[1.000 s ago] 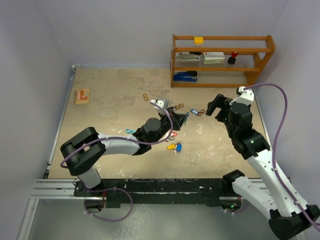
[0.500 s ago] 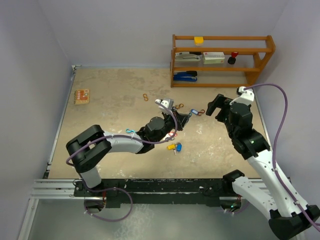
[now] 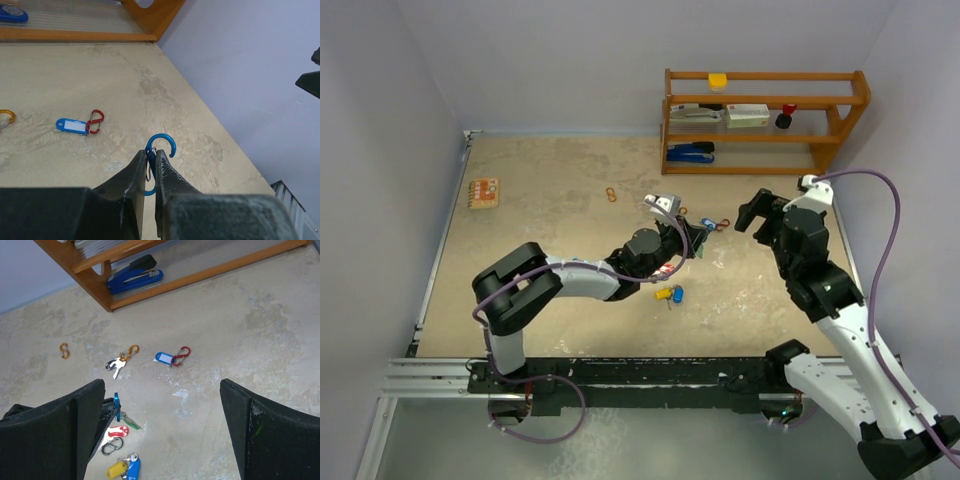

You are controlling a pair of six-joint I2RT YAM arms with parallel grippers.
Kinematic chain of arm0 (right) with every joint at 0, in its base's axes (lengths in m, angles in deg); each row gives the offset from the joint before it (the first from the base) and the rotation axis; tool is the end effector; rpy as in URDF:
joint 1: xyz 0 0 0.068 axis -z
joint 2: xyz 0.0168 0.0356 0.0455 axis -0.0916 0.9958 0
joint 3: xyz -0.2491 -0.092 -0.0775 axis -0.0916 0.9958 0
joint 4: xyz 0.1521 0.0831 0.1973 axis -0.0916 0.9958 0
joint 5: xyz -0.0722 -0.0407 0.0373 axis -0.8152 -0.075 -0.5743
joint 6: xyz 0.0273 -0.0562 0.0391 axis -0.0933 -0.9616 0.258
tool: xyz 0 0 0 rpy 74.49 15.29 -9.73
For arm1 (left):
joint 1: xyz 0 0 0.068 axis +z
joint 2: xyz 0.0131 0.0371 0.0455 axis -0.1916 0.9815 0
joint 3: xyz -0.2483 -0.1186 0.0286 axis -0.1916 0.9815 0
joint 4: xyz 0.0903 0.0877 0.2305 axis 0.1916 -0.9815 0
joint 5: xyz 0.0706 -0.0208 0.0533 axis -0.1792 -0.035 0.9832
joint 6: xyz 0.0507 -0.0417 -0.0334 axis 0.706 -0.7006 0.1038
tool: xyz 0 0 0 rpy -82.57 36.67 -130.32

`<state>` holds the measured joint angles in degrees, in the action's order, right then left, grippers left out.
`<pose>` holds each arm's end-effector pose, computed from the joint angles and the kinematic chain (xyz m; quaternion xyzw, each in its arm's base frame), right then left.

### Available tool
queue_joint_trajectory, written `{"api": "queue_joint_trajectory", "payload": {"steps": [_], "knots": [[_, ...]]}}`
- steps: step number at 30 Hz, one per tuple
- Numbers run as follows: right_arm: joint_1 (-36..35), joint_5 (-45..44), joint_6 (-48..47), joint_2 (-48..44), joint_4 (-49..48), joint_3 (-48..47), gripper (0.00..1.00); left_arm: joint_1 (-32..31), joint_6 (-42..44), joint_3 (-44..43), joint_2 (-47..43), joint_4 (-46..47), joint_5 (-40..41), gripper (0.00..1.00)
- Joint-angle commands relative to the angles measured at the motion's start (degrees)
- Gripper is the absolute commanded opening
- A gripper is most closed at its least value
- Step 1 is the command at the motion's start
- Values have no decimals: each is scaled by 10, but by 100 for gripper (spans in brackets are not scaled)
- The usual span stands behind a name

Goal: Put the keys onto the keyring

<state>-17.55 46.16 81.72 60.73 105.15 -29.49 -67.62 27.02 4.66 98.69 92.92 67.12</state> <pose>0.1876 0.0501 0.3601 0.1830 0.7452 0.1189 0.6302 0.2432 -0.3459 0.2170 0.0618 0.7038 -0.4530 0.5437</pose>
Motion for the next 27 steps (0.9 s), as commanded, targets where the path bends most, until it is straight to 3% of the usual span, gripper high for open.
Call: {"api": "queue_joint_trajectory", "payload": {"steps": [1, 27], "knots": [[1, -25, -2, -13, 0, -9, 100, 11, 9, -37, 17, 38, -24, 8], [1, -48, -13, -30, 19, -13, 100, 56, -23, -133, 142, 51, -86, 21]]}}
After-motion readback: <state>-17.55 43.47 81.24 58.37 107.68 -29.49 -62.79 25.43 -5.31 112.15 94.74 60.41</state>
